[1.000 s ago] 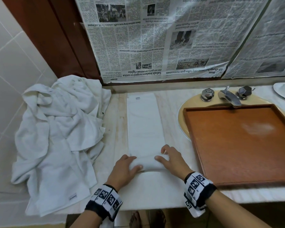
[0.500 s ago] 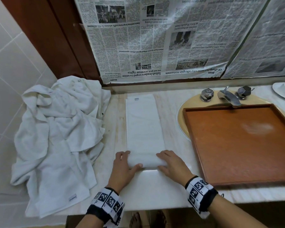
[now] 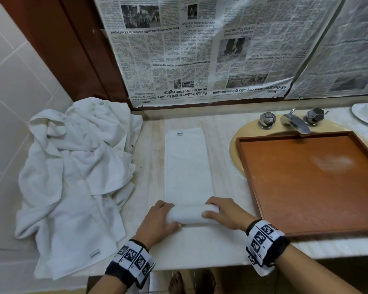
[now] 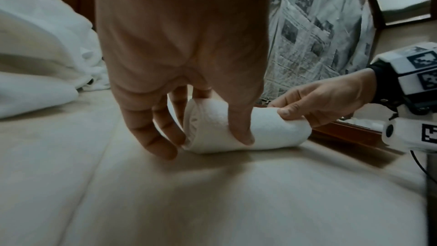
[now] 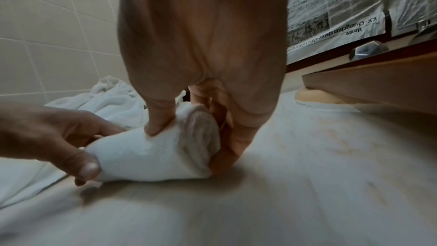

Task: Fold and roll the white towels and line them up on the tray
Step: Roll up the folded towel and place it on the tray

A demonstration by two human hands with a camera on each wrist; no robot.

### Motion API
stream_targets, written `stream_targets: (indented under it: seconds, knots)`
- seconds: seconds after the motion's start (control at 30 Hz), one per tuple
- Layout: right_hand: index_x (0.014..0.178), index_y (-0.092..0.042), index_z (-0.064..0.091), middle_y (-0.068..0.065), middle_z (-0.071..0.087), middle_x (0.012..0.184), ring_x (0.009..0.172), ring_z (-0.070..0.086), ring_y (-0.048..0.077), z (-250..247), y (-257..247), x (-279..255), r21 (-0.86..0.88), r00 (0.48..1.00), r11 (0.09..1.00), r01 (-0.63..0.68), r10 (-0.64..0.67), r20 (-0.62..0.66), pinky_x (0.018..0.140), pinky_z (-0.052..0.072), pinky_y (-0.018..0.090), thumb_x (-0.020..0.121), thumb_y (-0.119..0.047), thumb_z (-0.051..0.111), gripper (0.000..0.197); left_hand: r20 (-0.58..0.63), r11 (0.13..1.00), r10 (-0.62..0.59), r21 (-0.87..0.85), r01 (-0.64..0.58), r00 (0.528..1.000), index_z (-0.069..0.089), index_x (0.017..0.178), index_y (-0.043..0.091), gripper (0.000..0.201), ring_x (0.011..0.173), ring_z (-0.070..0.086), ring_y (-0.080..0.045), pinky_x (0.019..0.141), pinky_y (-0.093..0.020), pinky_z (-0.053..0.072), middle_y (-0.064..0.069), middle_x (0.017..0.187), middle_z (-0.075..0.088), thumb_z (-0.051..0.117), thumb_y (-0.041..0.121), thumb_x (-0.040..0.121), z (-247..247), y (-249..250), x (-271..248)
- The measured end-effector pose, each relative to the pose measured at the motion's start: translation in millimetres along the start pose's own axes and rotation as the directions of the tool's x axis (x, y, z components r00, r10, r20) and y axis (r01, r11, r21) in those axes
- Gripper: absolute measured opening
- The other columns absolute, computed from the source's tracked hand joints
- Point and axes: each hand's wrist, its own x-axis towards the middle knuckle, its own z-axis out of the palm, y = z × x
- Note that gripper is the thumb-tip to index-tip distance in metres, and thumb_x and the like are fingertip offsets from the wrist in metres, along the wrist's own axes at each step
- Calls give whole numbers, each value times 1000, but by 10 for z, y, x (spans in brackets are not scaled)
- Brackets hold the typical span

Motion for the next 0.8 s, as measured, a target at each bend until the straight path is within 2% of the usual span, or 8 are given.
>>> stream_targets:
  seconds: [0.13, 0.3, 0.4, 0.47, 0.53, 0.63, 0.7, 0.8]
  knots:
    - [110, -19, 67, 0, 53, 107, 100, 54, 17, -11, -39, 9, -71, 1000, 997, -14, 14, 4, 87, 44, 27, 91, -56, 62, 42, -25, 999, 50, 4, -50, 998, 41, 143, 42, 68, 113, 46, -13, 98, -28, 40, 13, 130, 42, 65, 61, 82, 97, -27, -70]
    - [106, -14, 67, 0, 54, 109, 98, 56, 15, -44, -55, 31, -5, 996, 997, -76, 76, -39, 81, 45, 24, 87, -54, 67, 44, 26, 997, 0, -73, 2, 1000, 56, 130, 42, 71, 108, 51, -12, 97, -30, 43, 11, 117, 49, 59, 74, 68, 13, 7, 33]
    - [118, -15, 59, -4, 48, 115, 106, 48, 15, 79, -68, -46, -129, 956, 991, 35, -71, -283, 87, 42, 25, 89, -48, 67, 44, 108, 995, -45, -84, 55, 993, 63, 119, 40, 72, 100, 55, -10, 86, -26, 44, 8, 109, 51, 57, 79, 58, -101, 61, 153]
    - [124, -12, 57, -2, 47, 122, 112, 45, 16, 185, -78, -104, -222, 913, 963, 153, -224, -342, 95, 42, 26, 90, -42, 69, 46, 120, 992, -62, -103, 75, 991, 66, 103, 40, 64, 93, 59, -9, 76, -22, 45, 6, 101, 58, 60, 81, 55, -168, 55, 223]
    - [130, -11, 56, 0, 47, 128, 118, 43, 18, 258, -67, -131, -256, 912, 945, 205, -279, -301, 102, 41, 26, 88, -38, 72, 52, 143, 987, -87, -124, 105, 986, 64, 101, 39, 66, 92, 60, -9, 70, -17, 41, 7, 99, 60, 60, 84, 52, -229, 53, 268]
    - [132, -10, 58, 3, 53, 129, 120, 47, 22, 198, -7, -66, -250, 925, 946, 206, -272, -265, 102, 36, 22, 88, -33, 73, 52, 166, 988, -116, -82, 131, 979, 63, 118, 35, 72, 104, 56, -15, 80, -24, 43, 5, 111, 55, 63, 79, 60, -237, 106, 244]
    - [130, -14, 61, 1, 56, 125, 117, 50, 21, 78, -43, 8, -194, 961, 968, 158, -195, -195, 94, 32, 18, 87, -36, 74, 50, 64, 995, -94, 19, 93, 993, 56, 131, 37, 66, 111, 47, -16, 91, -31, 44, 9, 120, 47, 67, 70, 74, -179, 122, 201]
    - [120, -20, 67, -6, 58, 113, 106, 53, 13, -145, -131, 104, -80, 998, 997, 19, -24, -60, 83, 35, 19, 82, -43, 77, 46, -90, 996, 32, 87, -24, 995, 47, 142, 38, 68, 113, 37, -11, 93, -27, 40, 13, 134, 41, 64, 65, 82, -99, 120, 118]
